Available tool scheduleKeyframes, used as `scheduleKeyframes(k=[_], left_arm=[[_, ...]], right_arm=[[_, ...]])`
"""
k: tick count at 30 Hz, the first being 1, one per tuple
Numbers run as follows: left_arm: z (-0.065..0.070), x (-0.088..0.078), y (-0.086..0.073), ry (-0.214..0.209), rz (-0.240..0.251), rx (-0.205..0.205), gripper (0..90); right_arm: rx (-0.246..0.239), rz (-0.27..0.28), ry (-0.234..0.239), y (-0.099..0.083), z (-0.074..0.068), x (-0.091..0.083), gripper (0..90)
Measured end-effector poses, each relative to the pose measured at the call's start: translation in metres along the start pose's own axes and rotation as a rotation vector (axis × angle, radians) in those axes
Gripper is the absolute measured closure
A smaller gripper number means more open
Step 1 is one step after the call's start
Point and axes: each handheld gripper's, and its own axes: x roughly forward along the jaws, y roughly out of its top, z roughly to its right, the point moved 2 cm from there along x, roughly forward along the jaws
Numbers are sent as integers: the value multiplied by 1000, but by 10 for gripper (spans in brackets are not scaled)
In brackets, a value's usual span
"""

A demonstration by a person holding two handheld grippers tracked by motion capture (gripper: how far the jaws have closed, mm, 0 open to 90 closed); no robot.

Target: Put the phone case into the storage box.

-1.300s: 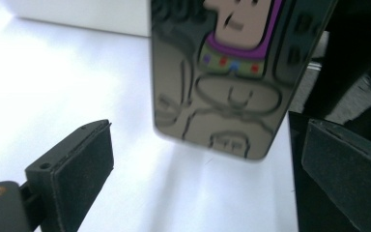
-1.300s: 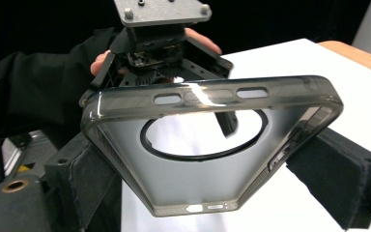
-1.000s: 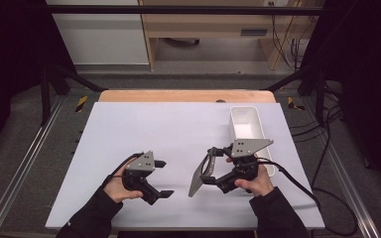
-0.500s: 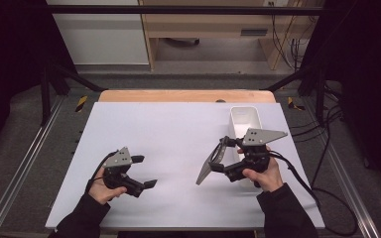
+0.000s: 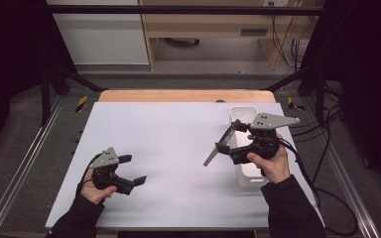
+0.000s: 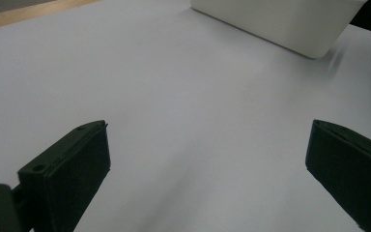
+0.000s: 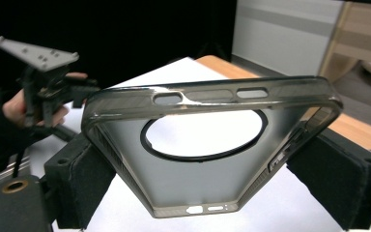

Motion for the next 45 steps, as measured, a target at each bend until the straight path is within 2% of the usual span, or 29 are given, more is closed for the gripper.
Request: scheduleKeyframes(k=[13, 17, 22, 38, 45], left_arm=[[-7, -6, -7, 28, 1, -19, 14], [-9, -6, -8, 36, 1, -25, 14], [-10, -7, -9, 40, 2, -27, 16], [-11, -6, -11, 49, -7, -25, 17], [-11, -6, -11, 50, -9, -24, 17]], right_arm=[[38, 19, -181, 36, 19, -11, 121], [63, 23, -248, 43, 26, -14, 121], [81, 24, -323, 44, 34, -15, 121], [125, 28, -498, 47, 61, -9, 119], [164, 23, -564, 45, 76, -4, 119]])
